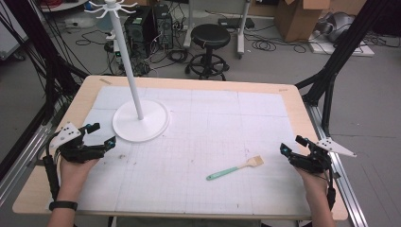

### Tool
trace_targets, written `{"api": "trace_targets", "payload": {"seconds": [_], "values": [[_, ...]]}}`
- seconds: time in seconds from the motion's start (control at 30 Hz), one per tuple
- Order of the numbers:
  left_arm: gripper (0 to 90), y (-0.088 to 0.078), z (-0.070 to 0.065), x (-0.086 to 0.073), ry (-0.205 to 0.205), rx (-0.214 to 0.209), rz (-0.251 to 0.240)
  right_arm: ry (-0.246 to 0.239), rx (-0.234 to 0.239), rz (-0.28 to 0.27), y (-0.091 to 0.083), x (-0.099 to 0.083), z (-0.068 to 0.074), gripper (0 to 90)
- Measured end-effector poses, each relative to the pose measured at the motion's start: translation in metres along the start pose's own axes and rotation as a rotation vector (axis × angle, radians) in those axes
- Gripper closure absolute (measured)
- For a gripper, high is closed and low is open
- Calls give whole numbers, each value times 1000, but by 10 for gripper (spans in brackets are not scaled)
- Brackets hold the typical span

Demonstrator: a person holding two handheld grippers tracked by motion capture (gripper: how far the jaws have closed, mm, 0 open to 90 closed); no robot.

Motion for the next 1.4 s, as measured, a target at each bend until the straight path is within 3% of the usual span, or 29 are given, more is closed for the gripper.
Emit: {"api": "trace_targets", "payload": {"seconds": [0.5, 1.0, 1.27, 1.4], "values": [[146, 0, 0, -1, 6, 4, 7, 0, 22, -1, -1, 2, 0, 152], [146, 0, 0, -1, 17, 1, 10, -37, 73, -11, 4, 7, 5, 152], [146, -1, -2, 0, 18, -7, 6, -63, 141, -14, 7, 14, 12, 153], [146, 0, -3, 0, 15, -6, 7, -93, 197, 0, 11, 17, 18, 181]]}}
Point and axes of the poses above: each handheld gripper's, and its own axes: y roughly forward along the jaws, x roughly out of its top, z roughly to its left, the point moved 1 cm from there along y, roughly forward along the jaws, and after that the axes turned 11 degrees about -y, right-handed, at the moved point
